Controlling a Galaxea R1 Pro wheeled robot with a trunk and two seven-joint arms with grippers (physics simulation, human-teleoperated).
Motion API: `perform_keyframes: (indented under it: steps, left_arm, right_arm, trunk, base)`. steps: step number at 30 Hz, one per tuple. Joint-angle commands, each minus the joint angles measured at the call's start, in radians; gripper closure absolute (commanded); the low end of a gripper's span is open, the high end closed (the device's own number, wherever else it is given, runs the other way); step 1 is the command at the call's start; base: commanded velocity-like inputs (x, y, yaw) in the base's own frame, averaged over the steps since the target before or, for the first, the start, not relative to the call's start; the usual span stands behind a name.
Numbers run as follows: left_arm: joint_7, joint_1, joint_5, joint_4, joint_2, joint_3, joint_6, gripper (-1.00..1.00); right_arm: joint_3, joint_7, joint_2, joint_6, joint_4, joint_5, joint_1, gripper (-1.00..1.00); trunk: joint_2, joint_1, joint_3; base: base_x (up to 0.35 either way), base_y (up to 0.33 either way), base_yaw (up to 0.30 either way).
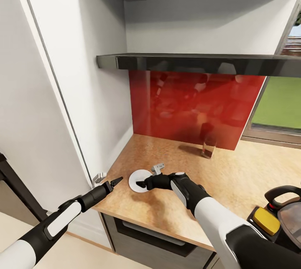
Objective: Set up a coffee station on the kitchen countertop: keep the coffee maker on the countertop, move the bottle of coffee from the kitchen shelf to the counter next to the coffee maker, place a paper coffee filter on top of the coffee maker, put the saucer next to the coffee maker with the coffee cup on the saucer, and place the electric kettle next to the coffee maker.
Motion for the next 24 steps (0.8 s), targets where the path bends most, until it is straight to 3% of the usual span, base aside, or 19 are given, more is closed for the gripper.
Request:
perform_keyframes:
  steps: [1, 16, 20, 24]
  left_arm:
    - [-0.002, -0.001, 0.011, 0.0, 0.001, -0.003, 0.004, -1.0]
    - [-0.002, 0.0, 0.011, -0.002, 0.001, -0.003, 0.004, -1.0]
    - [-0.002, 0.0, 0.011, -0.002, 0.001, -0.003, 0.004, -1.0]
    - [-0.002, 0.0, 0.011, -0.002, 0.001, -0.003, 0.004, -1.0]
  right_arm:
    - [0.005, -0.001, -0.001, 0.008, 0.0, -0.01, -0.001, -1.0]
    - [0.007, 0.003, -0.001, -0.007, 0.07, -0.01, -0.001, -1.0]
    - [0.055, 0.003, 0.001, -0.022, 0.092, -0.011, 0.0, -1.0]
    - [0.071, 0.003, 0.001, -0.023, 0.095, -0.011, 0.0, -1.0]
  trunk:
    - [-0.002, 0.001, -0.002]
    - [-0.002, 0.001, -0.002]
    - [-0.002, 0.001, -0.002]
    - [-0.002, 0.001, -0.002]
  base:
    - [0.0, 0.0, 0.0]
    - [0.0, 0.0, 0.0]
    - [0.0, 0.0, 0.0]
    - [0.0, 0.0, 0.0]
